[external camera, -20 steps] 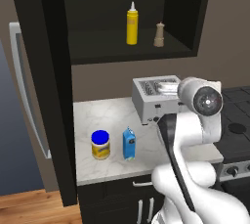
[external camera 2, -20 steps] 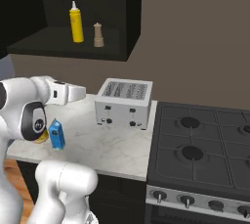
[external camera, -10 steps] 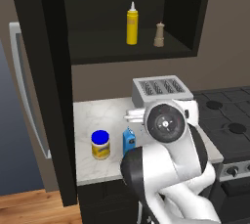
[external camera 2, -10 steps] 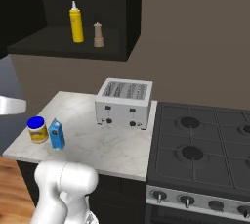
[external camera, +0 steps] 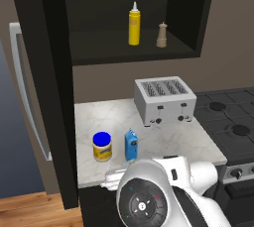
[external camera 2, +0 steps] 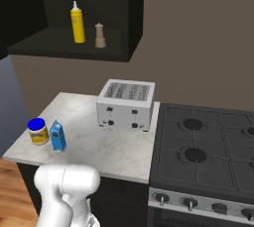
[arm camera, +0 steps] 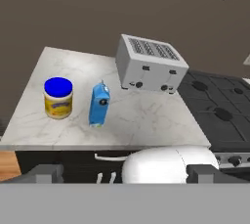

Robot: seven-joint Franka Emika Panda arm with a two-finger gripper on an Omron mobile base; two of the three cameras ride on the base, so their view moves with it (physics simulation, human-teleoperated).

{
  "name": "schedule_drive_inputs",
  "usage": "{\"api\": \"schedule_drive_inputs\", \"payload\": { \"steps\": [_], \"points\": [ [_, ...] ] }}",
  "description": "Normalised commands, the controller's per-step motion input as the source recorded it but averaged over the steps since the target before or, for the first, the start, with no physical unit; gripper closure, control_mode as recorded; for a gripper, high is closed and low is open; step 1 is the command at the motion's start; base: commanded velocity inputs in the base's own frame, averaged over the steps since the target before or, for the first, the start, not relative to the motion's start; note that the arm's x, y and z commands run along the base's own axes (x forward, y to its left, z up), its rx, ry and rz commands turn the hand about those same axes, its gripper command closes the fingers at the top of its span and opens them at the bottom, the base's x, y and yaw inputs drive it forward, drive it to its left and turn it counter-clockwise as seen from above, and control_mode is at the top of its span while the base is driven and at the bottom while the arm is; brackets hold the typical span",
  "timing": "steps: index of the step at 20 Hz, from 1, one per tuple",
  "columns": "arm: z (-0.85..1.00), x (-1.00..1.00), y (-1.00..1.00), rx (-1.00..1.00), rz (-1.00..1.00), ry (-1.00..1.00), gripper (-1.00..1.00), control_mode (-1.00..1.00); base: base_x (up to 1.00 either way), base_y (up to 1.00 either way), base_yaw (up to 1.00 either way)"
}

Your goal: There are various items on the counter. Only move the condiments/shakers into the cabinet.

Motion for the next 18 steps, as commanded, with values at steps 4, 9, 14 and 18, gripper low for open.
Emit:
{"api": "schedule_drive_inputs", "payload": {
  "steps": [4,9,14,18],
  "points": [
    [-1.0,-0.79,0.0,0.04,0.12,0.0,-1.0,-1.0,0.0,0.0,0.0],
    [-0.56,0.07,0.05,0.11,0.01,-0.27,-1.0,-1.0,0.0,0.0,0.0],
    [-0.21,0.37,0.22,0.03,-0.01,-0.32,-1.0,-1.0,0.0,0.0,0.0],
    [-0.13,0.59,0.2,0.0,-0.04,-0.31,-1.0,-1.0,0.0,0.0,0.0]
  ]
}}
